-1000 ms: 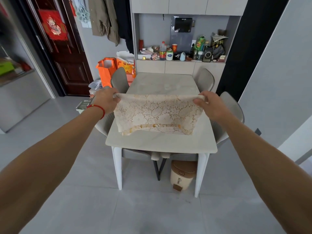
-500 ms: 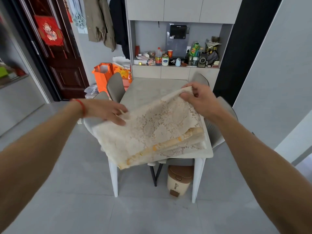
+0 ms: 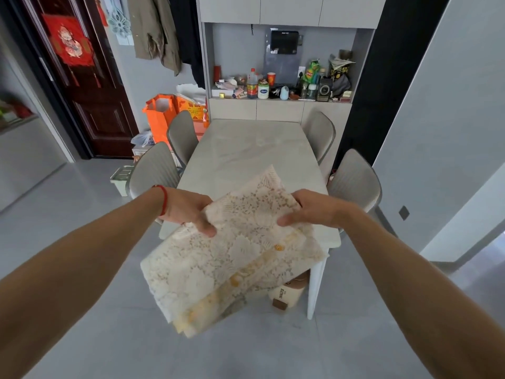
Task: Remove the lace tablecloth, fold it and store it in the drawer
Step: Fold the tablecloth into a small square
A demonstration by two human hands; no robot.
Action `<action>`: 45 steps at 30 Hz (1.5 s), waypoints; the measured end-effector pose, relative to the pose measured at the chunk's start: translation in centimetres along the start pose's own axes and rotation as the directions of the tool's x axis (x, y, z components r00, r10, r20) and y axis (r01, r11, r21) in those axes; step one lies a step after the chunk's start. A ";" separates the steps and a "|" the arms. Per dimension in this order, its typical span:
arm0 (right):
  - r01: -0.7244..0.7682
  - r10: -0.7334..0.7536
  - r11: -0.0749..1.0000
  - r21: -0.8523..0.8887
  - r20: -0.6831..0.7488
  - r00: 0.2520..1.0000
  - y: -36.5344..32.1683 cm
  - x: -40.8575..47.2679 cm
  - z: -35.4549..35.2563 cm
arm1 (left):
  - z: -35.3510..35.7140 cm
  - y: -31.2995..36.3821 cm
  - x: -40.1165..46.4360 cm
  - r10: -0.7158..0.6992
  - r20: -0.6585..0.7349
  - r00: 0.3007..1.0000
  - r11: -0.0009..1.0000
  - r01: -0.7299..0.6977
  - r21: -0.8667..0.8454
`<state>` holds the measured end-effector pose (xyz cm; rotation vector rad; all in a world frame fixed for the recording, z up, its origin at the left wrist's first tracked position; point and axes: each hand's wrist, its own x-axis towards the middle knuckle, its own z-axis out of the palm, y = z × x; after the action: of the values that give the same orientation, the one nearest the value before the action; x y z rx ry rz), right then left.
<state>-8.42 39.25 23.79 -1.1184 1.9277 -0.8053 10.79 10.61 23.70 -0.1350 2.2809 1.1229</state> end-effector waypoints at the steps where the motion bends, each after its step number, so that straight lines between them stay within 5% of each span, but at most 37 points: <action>1: 0.018 -0.017 0.998 0.054 -0.006 1.000 0.2 0.0 0.0 | -0.2 0.1 -0.3 -0.004 0.032 0.999 1.000 0.005 -0.025; 4: 0.054 -0.050 0.910 0.411 -0.021 0.999 0.3 -0.5 -1.6 | -0.8 0.2 -1.4 0.058 0.024 0.998 0.954 -0.049 -0.297; 8: 0.229 -0.181 0.371 0.900 -0.172 0.968 3.4 -1.5 -2.4 | -0.7 -0.4 -2.0 0.137 -0.165 0.977 0.749 -0.211 -0.628; 10: 0.144 -0.160 0.245 0.959 -0.106 0.981 5.2 -0.9 1.1 | 0.6 -0.9 -1.1 0.137 -0.237 0.962 0.669 -0.266 -0.694; 13: -0.008 -0.103 0.378 0.926 0.051 0.993 6.5 1.0 7.3 | 3.1 -2.3 1.1 0.070 -0.248 0.966 0.594 -0.240 -0.767; 17: 0.013 0.069 0.531 0.847 -0.058 0.996 6.3 2.0 10.2 | 5.7 -4.1 2.3 -0.051 -0.194 0.980 0.638 -0.117 -0.761; 21: 0.010 0.150 0.616 0.788 -0.130 0.980 7.4 2.5 11.2 | 7.5 -5.1 2.3 -0.011 -0.176 0.984 0.585 -0.137 -0.799; 26: 0.031 0.110 0.633 0.773 -0.129 0.985 7.3 2.4 10.3 | 7.5 -5.4 1.0 0.125 -0.180 0.976 0.504 -0.219 -0.836; 31: 0.041 0.055 0.688 0.725 -0.108 0.993 6.7 2.2 10.5 | 7.2 -4.4 0.3 0.093 -0.247 0.965 0.608 -0.251 -0.753; 37: 0.071 -0.009 0.669 0.739 -0.087 0.996 5.9 1.2 10.0 | 5.8 -3.9 -1.7 0.039 -0.148 0.988 0.765 -0.125 -0.632; 41: 0.008 -0.107 0.616 0.788 0.074 0.992 6.5 0.3 9.1 | 5.8 -3.9 -2.2 0.049 -0.167 0.985 0.741 -0.148 -0.655; 45: 0.081 -0.116 0.566 0.820 -0.018 0.993 6.4 0.2 8.6 | 5.7 -4.2 -2.4 0.166 -0.260 0.951 0.680 -0.301 -0.669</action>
<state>-3.95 40.55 14.18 -0.6217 1.1685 -1.5253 16.76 11.77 19.39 -0.2501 1.9132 2.1718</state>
